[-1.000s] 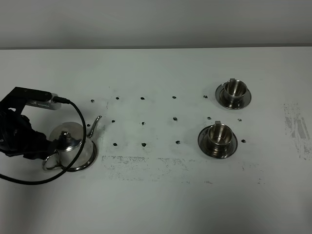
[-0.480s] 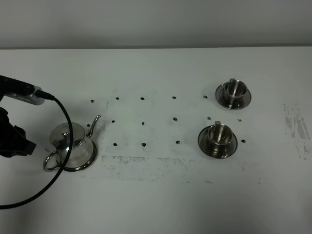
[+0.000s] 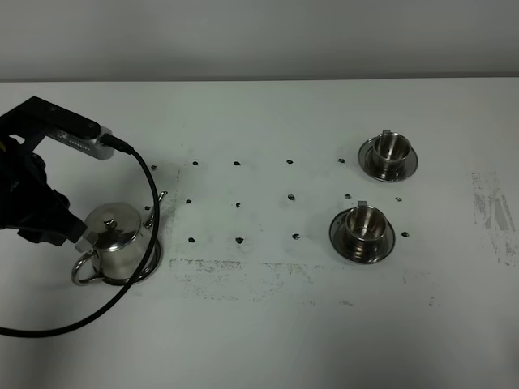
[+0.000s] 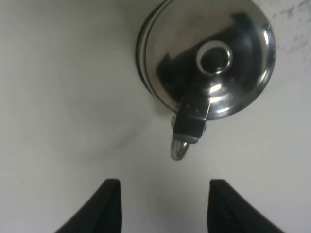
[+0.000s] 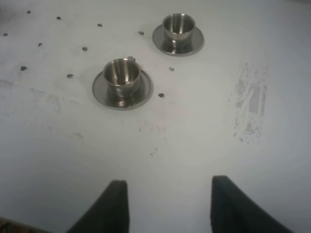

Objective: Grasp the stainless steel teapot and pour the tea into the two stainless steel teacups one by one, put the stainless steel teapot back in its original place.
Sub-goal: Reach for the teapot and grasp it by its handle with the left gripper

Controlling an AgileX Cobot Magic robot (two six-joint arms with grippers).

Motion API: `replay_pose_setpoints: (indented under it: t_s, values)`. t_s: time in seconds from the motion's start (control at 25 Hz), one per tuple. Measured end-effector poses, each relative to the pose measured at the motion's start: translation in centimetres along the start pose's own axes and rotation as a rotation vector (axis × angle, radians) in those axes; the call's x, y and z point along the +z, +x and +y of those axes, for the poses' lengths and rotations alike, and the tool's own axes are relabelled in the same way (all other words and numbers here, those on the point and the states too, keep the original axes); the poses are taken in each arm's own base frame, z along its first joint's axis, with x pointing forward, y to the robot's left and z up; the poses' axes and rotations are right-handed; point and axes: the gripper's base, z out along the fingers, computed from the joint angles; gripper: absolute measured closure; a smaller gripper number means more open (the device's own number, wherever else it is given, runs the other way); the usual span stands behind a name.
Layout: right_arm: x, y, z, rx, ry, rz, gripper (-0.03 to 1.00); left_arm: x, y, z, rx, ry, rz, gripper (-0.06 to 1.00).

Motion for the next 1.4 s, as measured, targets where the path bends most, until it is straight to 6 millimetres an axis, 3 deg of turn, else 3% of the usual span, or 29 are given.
replay_pose_setpoints:
  t_s: [0.64,1.4]
  values:
    - [0.0,0.0,0.0,0.000,0.000,0.000,0.58,4.7,-0.8,-0.7,0.156,0.036,0.111,0.55]
    - [0.0,0.0,0.0,0.000,0.000,0.000,0.58,7.2,-1.3,-1.3,0.181,0.050,0.122,0.55]
